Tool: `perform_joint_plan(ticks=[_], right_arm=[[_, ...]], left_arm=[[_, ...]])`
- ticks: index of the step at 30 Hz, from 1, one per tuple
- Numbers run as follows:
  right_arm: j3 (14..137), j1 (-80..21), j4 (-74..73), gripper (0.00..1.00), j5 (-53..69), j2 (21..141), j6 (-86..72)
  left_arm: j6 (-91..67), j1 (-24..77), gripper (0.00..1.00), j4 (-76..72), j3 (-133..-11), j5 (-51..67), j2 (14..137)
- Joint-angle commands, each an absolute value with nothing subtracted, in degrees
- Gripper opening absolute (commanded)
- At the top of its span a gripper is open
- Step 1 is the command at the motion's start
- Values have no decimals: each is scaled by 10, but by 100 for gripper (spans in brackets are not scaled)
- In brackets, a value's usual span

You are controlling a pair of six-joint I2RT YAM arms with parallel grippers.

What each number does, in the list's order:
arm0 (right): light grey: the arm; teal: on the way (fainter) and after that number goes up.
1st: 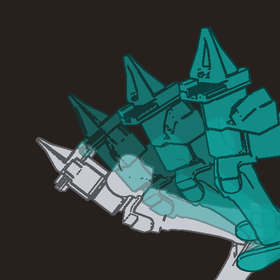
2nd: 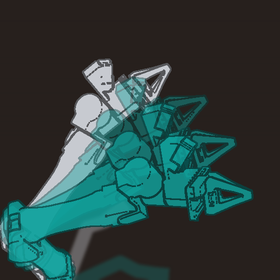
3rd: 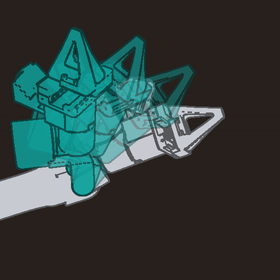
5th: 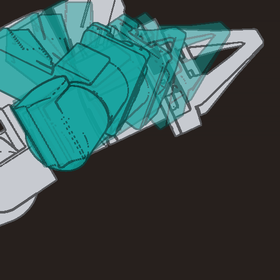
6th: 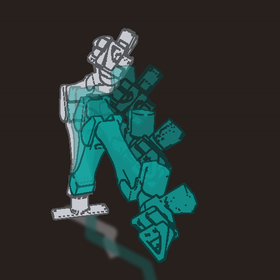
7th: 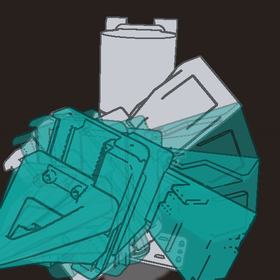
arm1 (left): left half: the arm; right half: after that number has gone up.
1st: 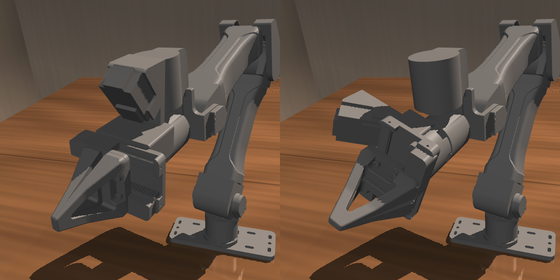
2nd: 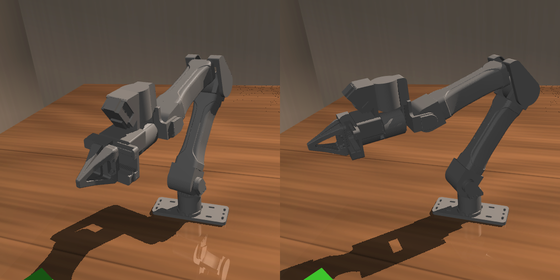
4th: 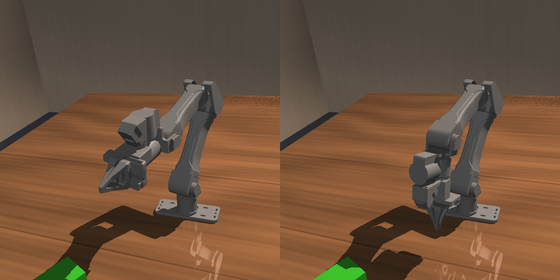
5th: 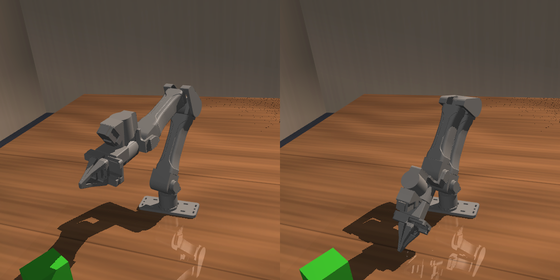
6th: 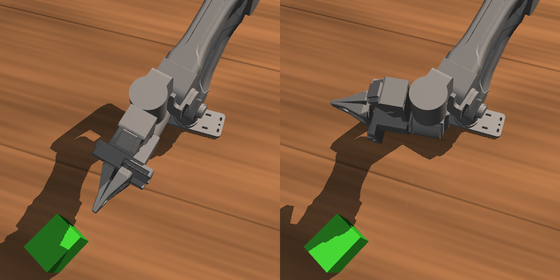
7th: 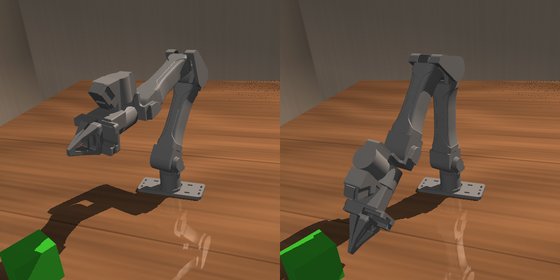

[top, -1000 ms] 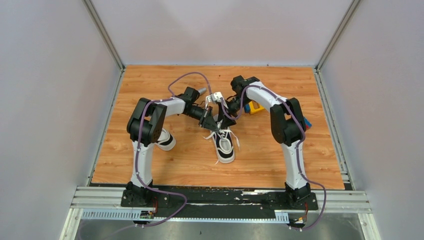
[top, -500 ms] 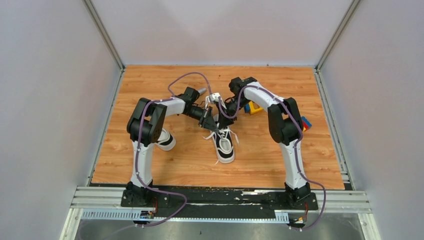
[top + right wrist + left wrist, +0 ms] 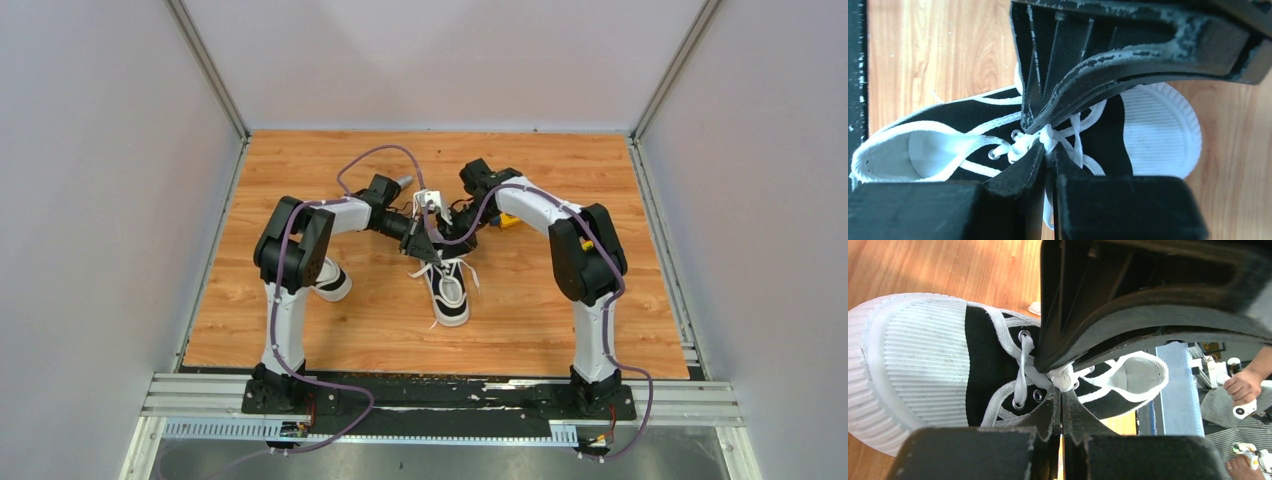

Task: Tie the shoes
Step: Cross the shoelace with the shoelace.

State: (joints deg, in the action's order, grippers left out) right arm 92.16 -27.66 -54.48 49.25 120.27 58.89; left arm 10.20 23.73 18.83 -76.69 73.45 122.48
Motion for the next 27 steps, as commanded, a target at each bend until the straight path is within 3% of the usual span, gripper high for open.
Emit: perform_joint_plan(ticks=[1,8,16,18,27], right_arm=[[885,-298,-413,7,381,1143,446],[850,-318,-334,0,253,1112,285],[763,-356,-290,0,150,1041,137],[733,-366,-280,1,141,1016,126],[694,-381,-283,34,188,982,85]], left_arm=[[20,243,0,97,-743,740,1185],[-65,263,0,21,-711,722,1172],[-336,264,0,-315,-590,654,1158],[-362,265,0,-342,-575,638,1156],[-363,269,0,-342,-574,605,1158]])
